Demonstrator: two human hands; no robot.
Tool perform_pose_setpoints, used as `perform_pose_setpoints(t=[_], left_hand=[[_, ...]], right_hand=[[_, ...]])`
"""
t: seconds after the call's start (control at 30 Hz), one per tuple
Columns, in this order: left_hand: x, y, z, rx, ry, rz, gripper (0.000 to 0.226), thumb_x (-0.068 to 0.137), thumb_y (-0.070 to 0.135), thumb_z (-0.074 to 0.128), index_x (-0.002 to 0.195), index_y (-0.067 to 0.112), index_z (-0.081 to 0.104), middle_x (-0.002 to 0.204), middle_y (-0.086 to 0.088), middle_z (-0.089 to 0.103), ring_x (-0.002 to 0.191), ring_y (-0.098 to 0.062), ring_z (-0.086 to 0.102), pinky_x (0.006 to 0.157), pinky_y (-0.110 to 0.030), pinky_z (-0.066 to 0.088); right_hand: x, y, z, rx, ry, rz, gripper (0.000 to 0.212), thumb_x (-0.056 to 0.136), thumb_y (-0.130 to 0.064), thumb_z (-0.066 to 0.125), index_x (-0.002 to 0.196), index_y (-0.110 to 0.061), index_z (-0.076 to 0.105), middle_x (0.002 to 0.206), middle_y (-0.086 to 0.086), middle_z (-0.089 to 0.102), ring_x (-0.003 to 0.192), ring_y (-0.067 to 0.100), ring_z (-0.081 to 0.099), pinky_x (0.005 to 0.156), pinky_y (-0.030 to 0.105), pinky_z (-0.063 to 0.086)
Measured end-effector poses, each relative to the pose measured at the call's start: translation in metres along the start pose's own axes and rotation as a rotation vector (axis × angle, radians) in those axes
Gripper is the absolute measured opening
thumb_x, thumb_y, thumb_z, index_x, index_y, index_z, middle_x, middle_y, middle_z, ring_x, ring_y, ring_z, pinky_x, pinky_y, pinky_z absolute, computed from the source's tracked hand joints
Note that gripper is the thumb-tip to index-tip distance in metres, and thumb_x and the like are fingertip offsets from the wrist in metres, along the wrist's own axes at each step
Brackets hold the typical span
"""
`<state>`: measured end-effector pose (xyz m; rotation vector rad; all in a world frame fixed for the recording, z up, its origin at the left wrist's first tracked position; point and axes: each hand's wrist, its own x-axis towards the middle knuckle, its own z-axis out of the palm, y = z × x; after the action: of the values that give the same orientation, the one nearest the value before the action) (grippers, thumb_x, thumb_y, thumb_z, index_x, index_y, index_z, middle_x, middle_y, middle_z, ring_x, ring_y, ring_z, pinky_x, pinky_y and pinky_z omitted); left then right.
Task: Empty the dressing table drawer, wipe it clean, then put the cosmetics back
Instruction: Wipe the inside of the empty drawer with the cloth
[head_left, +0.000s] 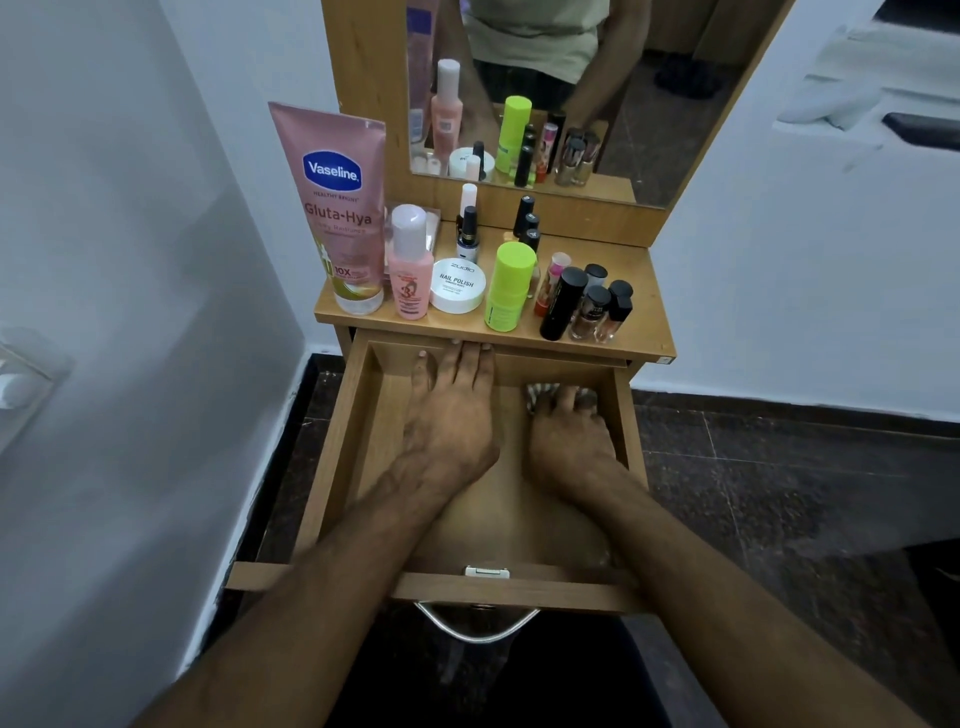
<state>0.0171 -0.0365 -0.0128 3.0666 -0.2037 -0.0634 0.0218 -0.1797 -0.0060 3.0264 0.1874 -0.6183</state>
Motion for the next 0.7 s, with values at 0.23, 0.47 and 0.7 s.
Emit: perform_pose_setpoints(t=[0.23, 0.47, 0.7], left_hand=[[-0.005, 0.001, 0.0, -0.017, -0.027, -0.012, 0.106, 0.084, 0.034, 0.065, 0.16, 0.011, -0.005, 0.169, -0.006, -0.002, 0.156, -0.025, -0.007, 0.125, -0.052, 0.005], [-0.007, 0.003, -0.005, -0.01, -0.051, -0.023, 0.107, 0.085, 0.031, 0.067, 0.16, 0.011, -0.006, 0.169, -0.006, -0.003, 0.156, -0.024, -0.007, 0.126, -0.051, 0.007], [-0.007, 0.0, -0.007, 0.008, -0.079, -0.008, 0.109, 0.084, 0.03, 0.068, 0.159, 0.011, -0.008, 0.17, -0.005, -0.005, 0.156, -0.023, -0.007, 0.125, -0.048, 0.012]], right_hand=[[-0.004, 0.006, 0.008, 0.019, 0.01, -0.007, 0.065, 0.097, -0.027, 0.049, 0.153, -0.002, 0.025, 0.158, 0.028, 0.017, 0.143, 0.05, 0.026, 0.116, 0.056, 0.03], [-0.015, 0.0, 0.015, -0.036, 0.021, -0.005, 0.062, 0.096, -0.026, 0.051, 0.15, -0.004, 0.03, 0.155, 0.028, 0.022, 0.138, 0.05, 0.034, 0.112, 0.055, 0.033], [0.006, 0.012, -0.007, 0.037, -0.007, -0.043, 0.054, 0.095, -0.022, 0.054, 0.144, -0.006, 0.038, 0.149, 0.022, 0.029, 0.132, 0.045, 0.04, 0.11, 0.054, 0.037]])
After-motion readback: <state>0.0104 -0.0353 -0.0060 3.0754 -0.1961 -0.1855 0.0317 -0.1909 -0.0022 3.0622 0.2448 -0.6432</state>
